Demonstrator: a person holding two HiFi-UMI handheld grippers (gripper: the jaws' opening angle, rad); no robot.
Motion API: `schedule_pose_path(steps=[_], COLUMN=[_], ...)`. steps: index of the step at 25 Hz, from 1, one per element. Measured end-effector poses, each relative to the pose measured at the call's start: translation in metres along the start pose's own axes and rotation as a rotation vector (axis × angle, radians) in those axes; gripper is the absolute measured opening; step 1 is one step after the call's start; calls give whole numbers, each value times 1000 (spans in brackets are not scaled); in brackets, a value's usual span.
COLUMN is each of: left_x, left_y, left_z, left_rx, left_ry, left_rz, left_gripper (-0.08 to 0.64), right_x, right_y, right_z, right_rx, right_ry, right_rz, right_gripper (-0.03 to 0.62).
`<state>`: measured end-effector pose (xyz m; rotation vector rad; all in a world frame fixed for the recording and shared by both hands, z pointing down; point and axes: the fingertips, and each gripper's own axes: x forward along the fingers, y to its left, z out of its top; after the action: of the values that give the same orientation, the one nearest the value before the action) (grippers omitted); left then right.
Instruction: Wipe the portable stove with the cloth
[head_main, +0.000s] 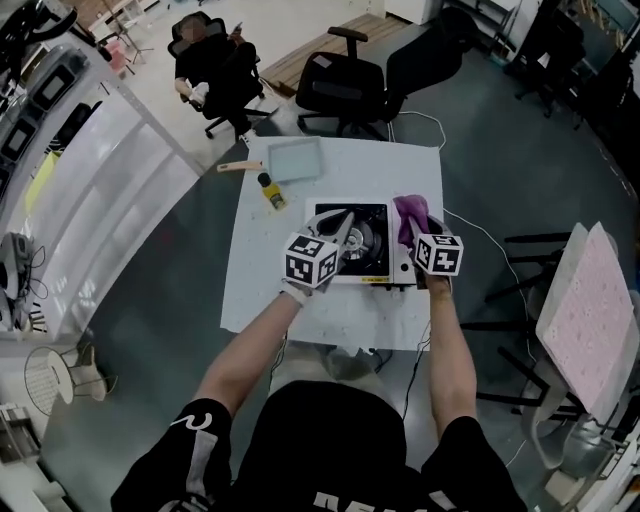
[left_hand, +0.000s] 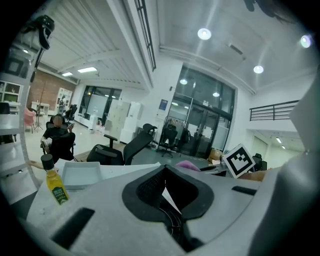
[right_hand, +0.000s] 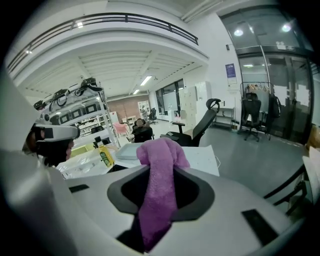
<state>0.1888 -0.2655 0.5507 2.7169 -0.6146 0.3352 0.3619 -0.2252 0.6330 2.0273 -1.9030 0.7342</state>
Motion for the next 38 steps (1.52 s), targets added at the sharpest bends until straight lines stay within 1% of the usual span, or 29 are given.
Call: schedule_pose_path(steps=[2, 6, 10, 13, 17, 23, 30, 38], left_x=[-1, -17, -22, -32, -42, -51, -74, -106], left_y=[-6, -12, -15, -17, -22, -29, -24, -21], left_z=[-4, -20, -19, -27, -32, -36, -54, -81], left_rx=[-2, -17, -13, -22, -16, -11, -21, -43], left_ry=[3, 24, 15, 20, 27, 33, 64, 84], left_rz=[-2, 5, 17, 24, 16, -19, -78, -97], left_gripper=[6, 6, 6, 6, 6, 6, 6, 6], right_x=[-9, -23, -33, -44, -63, -84, -102, -121], right_y=[2, 15, 10, 12, 11, 14, 28, 40], right_z=[0, -14, -13, -23, -35, -65, -105, -159], right_rx=[-13, -16, -13, -11, 3, 39, 97, 141], right_ry=[-5, 6, -4, -1, -3, 22, 59, 121], right_rz=[1, 8, 4, -2, -18, -56, -134, -203], right_gripper=[110, 110, 110, 110, 110, 110, 110, 110])
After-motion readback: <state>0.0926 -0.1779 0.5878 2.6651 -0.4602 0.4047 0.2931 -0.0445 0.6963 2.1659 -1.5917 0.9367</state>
